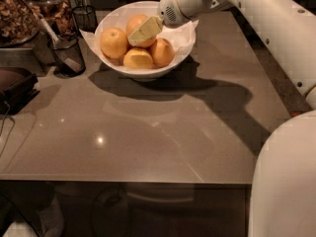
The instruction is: Pick orange from white bowl
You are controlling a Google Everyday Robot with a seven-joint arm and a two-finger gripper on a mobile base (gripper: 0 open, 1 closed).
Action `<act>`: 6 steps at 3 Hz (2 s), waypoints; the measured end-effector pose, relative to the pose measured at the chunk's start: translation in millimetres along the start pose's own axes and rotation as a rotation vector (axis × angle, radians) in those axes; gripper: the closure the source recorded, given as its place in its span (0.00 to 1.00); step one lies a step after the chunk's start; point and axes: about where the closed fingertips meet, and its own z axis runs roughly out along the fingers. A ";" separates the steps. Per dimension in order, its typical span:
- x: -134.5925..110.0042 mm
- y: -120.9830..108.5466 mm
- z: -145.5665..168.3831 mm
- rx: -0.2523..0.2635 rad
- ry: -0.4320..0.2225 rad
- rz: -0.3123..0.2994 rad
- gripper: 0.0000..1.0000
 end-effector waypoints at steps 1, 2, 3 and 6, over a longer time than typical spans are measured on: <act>0.3 0.0 5.6 -0.010 0.009 0.004 0.19; 1.6 1.6 10.7 -0.027 0.013 0.013 0.19; 3.7 6.4 17.0 -0.053 0.015 0.023 0.19; 0.4 4.8 17.4 -0.081 -0.044 0.040 0.60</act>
Offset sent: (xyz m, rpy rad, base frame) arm 0.0039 0.0055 -0.0070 0.0090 0.0430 0.0138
